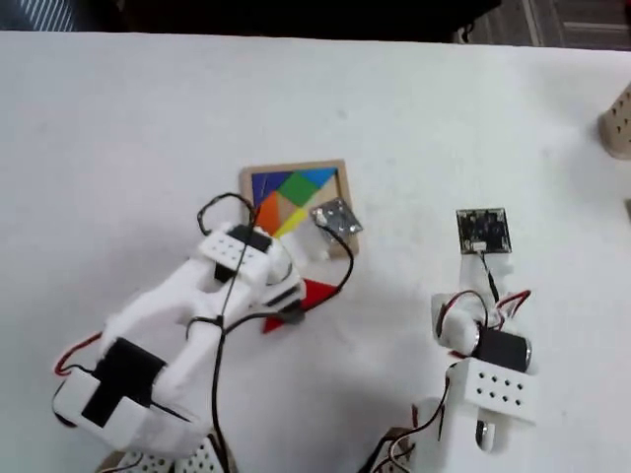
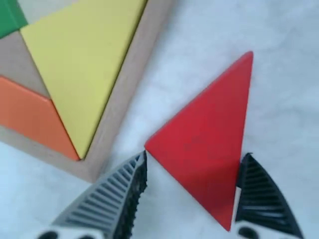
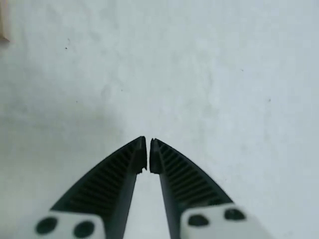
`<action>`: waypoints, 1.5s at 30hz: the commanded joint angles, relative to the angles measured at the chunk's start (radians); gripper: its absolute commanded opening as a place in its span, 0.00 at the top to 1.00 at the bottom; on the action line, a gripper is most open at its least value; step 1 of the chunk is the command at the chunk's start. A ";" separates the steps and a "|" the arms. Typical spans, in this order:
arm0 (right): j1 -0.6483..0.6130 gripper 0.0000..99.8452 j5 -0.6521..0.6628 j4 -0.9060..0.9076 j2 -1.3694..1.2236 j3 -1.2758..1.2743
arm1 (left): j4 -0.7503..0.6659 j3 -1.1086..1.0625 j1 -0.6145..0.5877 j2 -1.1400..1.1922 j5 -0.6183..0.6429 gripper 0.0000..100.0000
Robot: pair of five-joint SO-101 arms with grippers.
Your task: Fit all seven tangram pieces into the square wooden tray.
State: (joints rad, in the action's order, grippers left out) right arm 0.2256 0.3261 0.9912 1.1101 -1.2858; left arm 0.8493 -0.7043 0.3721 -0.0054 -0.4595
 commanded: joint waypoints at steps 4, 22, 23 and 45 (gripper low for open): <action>0.036 0.98 -0.006 -0.067 0.015 -0.026 | -0.015 0.020 -0.016 -0.013 0.034 0.71; 0.033 0.98 -0.008 -0.068 0.015 -0.028 | -0.029 0.028 -0.013 -0.013 0.035 0.71; 0.035 0.98 -0.008 -0.068 0.015 -0.028 | -0.029 0.028 -0.010 -0.013 0.044 0.71; 0.036 0.98 -0.008 -0.068 0.016 -0.028 | -0.028 0.037 -0.008 -0.013 0.084 0.71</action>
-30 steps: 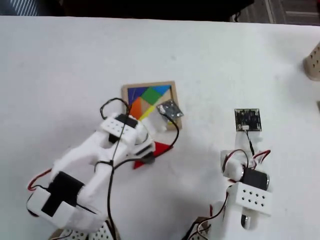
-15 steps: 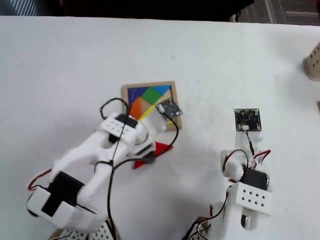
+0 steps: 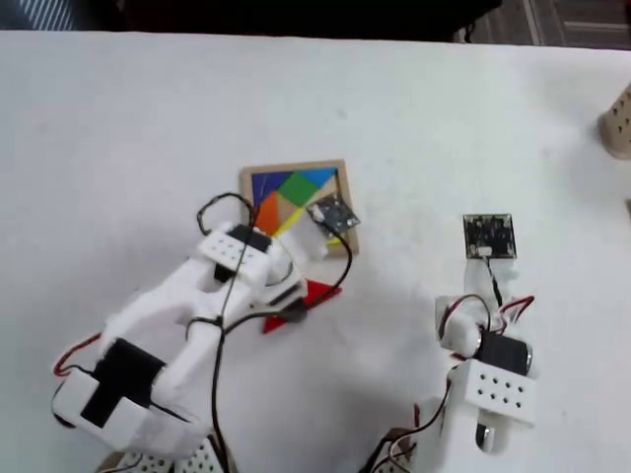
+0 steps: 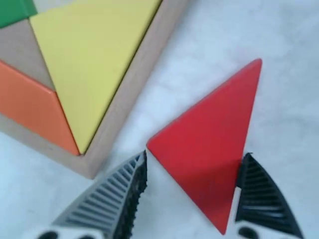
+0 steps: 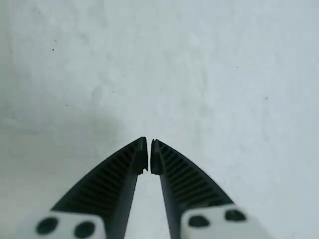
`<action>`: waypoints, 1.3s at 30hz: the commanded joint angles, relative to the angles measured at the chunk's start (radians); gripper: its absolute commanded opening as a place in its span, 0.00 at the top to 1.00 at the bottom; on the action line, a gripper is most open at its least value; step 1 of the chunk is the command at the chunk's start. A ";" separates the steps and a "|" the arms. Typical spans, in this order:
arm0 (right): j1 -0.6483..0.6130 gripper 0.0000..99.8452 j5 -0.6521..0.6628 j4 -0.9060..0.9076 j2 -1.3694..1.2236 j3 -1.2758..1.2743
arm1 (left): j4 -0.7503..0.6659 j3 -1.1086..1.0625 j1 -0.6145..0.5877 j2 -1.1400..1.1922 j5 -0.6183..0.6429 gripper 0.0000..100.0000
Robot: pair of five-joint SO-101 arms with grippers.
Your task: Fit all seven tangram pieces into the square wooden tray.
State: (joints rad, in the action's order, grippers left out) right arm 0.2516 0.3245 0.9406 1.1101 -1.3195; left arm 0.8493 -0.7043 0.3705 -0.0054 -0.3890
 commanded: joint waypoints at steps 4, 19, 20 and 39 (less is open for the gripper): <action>0.010 0.98 -0.005 -0.018 0.016 0.006 | -0.028 0.037 -0.007 -0.013 0.012 0.71; 0.008 0.98 -0.005 -0.019 0.018 0.006 | -0.028 0.038 -0.005 -0.013 0.012 0.71; 0.008 0.98 -0.005 -0.019 0.018 0.006 | -0.028 0.038 -0.005 -0.013 0.012 0.71; 0.012 0.98 -0.005 -0.038 0.013 0.005 | 0.003 0.055 -0.004 -0.010 -0.048 0.71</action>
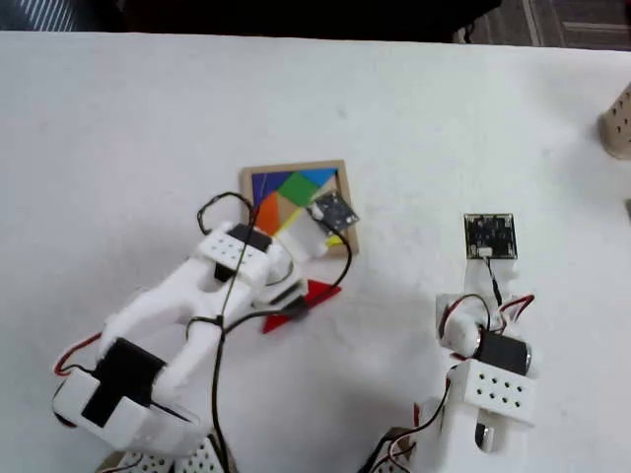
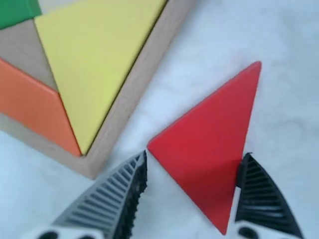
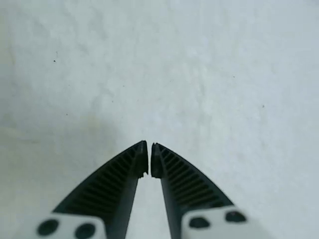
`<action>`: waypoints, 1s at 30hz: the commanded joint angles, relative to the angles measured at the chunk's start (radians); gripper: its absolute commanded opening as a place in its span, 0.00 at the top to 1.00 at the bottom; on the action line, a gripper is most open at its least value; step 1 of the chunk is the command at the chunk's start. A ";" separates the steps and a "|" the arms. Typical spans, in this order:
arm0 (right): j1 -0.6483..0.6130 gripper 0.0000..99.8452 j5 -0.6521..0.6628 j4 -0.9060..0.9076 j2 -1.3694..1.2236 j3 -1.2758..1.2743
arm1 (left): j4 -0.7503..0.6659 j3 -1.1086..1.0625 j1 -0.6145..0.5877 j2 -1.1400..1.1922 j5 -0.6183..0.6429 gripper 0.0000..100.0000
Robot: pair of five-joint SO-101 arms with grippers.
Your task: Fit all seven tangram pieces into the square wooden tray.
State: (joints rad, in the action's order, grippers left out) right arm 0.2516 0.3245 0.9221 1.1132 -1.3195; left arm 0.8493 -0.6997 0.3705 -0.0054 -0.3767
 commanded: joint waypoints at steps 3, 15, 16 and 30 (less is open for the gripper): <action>0.012 0.98 -0.005 -0.019 0.010 0.005 | 0.008 0.051 -0.004 -0.012 -0.063 0.71; 0.010 0.98 -0.005 -0.025 0.012 -0.006 | 0.006 0.052 0.031 -0.008 0.094 0.71; 0.008 0.98 -0.005 -0.036 0.012 -0.009 | 0.008 0.051 0.045 -0.008 0.121 0.71; 0.007 0.98 -0.005 -0.044 0.010 -0.011 | -0.035 0.029 0.018 -0.013 0.035 0.78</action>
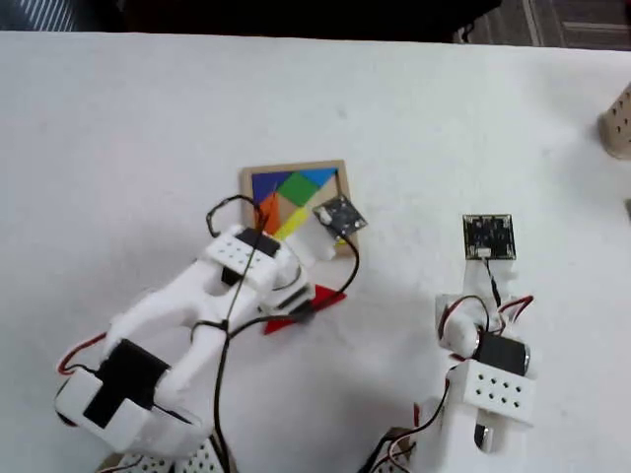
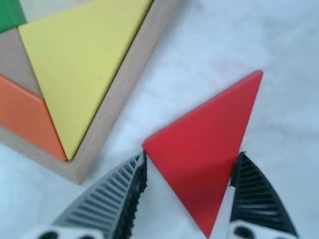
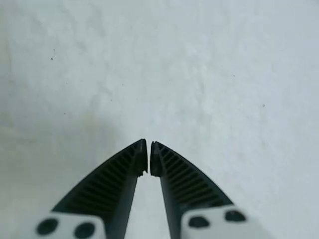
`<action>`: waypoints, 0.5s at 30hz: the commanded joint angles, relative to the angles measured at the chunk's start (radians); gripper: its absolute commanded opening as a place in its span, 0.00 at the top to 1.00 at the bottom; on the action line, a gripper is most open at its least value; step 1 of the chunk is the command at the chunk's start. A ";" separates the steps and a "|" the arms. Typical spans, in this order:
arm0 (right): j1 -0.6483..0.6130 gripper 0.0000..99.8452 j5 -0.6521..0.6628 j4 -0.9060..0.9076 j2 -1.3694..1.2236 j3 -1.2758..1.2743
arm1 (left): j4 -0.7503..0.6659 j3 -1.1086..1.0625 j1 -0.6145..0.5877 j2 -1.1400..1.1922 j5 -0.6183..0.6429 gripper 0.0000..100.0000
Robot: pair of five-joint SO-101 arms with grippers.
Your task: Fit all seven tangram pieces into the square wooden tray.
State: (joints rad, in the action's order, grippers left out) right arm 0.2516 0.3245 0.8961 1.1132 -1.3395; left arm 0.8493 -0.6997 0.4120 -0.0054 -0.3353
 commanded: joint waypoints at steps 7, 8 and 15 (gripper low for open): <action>0.010 0.98 -0.005 -0.018 0.010 0.009 | -0.041 0.044 -0.027 -0.012 -0.006 0.84; 0.010 0.98 -0.005 -0.018 0.010 0.009 | -0.041 0.044 -0.027 -0.012 -0.006 0.84; 0.010 0.98 -0.005 -0.018 0.010 0.009 | -0.041 0.046 -0.027 -0.013 -0.006 0.84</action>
State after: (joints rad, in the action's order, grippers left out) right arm 0.2516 0.3245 0.8961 1.1132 -1.3395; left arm 0.8309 -0.6981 0.4089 -0.0084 -0.3368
